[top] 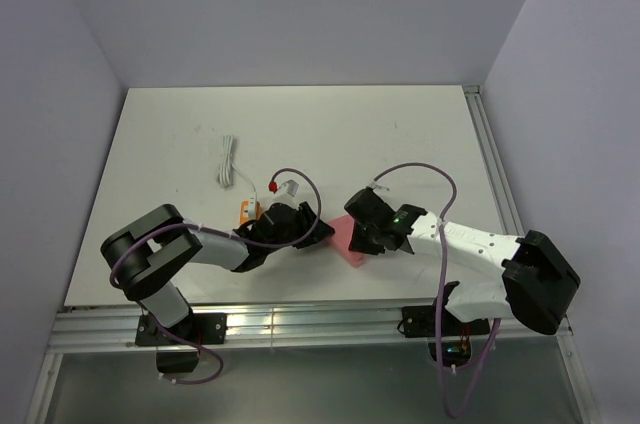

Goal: Insert the plug

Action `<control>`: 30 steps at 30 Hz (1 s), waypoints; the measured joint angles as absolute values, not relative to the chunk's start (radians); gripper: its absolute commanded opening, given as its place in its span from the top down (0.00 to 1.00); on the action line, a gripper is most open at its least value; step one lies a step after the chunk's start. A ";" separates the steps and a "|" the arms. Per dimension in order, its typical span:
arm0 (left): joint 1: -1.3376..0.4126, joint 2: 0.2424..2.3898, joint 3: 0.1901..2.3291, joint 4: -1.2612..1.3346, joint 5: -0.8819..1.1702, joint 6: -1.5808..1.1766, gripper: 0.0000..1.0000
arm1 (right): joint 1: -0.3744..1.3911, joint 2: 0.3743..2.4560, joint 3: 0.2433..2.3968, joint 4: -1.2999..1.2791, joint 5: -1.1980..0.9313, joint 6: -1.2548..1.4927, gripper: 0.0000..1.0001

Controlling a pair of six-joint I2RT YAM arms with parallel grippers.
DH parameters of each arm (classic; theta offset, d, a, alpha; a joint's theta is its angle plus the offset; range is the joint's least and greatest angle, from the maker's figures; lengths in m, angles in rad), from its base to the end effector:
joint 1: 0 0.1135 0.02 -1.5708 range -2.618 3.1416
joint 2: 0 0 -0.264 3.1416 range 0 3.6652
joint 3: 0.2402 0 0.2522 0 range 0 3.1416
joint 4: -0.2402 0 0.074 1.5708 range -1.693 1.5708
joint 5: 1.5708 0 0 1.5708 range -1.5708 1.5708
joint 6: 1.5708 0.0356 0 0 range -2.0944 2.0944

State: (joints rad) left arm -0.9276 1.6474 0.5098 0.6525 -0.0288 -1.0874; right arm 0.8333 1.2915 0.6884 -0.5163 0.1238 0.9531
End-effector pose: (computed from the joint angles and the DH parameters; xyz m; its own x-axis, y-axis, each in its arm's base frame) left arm 0.1774 -0.2350 0.1285 -0.8247 -0.3754 -0.4231 0.1171 0.6185 -0.7770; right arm 0.1584 0.1678 0.1794 -0.9197 0.1908 -0.3432 0.0889 0.9525 0.2913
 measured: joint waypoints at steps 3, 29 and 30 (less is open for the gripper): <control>-0.928 1.647 0.510 0.653 -0.031 -1.088 1.00 | 0.834 1.277 0.685 -0.512 0.124 0.947 0.84; -0.972 1.646 0.514 0.639 0.033 -1.093 1.00 | 0.828 1.149 0.694 -0.607 0.121 0.896 0.41; -0.972 1.646 0.518 0.632 0.036 -1.093 1.00 | 0.826 1.140 0.694 -0.610 0.122 0.894 0.38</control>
